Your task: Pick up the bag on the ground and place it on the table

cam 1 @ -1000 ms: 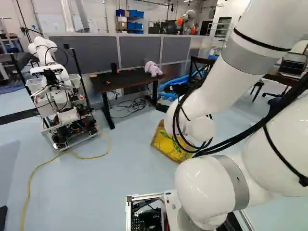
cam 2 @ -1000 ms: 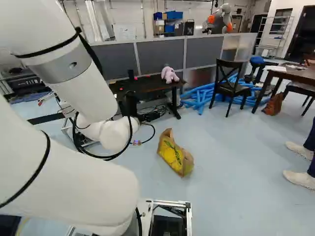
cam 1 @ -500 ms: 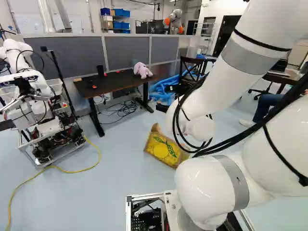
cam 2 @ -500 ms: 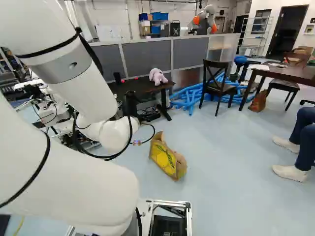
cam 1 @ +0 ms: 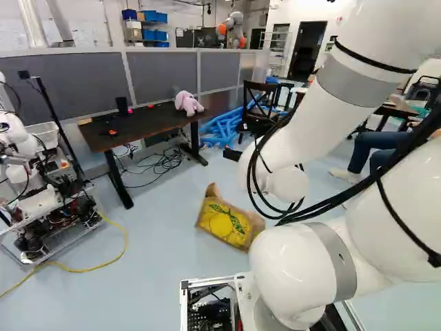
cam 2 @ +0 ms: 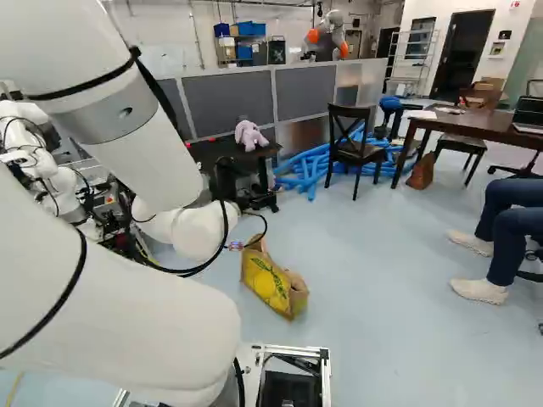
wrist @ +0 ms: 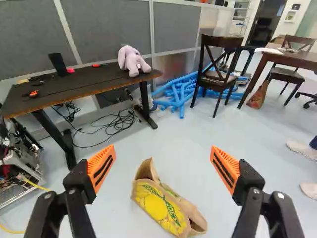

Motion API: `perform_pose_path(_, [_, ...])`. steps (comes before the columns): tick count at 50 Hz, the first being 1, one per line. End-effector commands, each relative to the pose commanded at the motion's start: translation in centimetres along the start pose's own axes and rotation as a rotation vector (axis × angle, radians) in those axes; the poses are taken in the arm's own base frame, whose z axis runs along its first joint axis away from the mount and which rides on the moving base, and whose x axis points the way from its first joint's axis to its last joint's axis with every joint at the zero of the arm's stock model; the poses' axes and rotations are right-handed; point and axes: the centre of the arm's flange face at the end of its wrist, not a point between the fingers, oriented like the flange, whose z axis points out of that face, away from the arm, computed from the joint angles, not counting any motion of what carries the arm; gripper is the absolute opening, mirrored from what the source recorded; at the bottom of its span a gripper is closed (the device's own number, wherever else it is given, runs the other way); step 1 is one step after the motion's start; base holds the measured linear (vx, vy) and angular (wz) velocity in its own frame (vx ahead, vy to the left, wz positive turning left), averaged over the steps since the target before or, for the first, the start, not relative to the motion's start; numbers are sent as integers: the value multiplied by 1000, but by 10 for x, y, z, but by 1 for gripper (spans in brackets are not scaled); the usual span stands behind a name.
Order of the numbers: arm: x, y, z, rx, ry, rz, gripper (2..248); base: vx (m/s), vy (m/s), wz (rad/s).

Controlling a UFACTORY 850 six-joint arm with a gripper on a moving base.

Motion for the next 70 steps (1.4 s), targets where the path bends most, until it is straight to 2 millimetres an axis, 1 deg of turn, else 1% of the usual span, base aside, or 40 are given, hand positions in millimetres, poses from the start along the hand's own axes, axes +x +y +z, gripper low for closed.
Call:
perform_pose_path(7, [0,0,0,0,0,0,247,154,-65,-161])
perform_pose_path(21, [0,0,0,0,0,0,247,153,-36,-20])
perform_pose_path(38, [0,0,0,0,0,0,247,155,1,-6])
perform_pose_path(39, [2,0,5,0,-3,0,247,129,4,2])
perform_pose_path(52, [9,0,19,0,-12,0,247,25,0,0])
perform_pose_path(70, [19,0,48,0,-45,0,247,0,0,0])
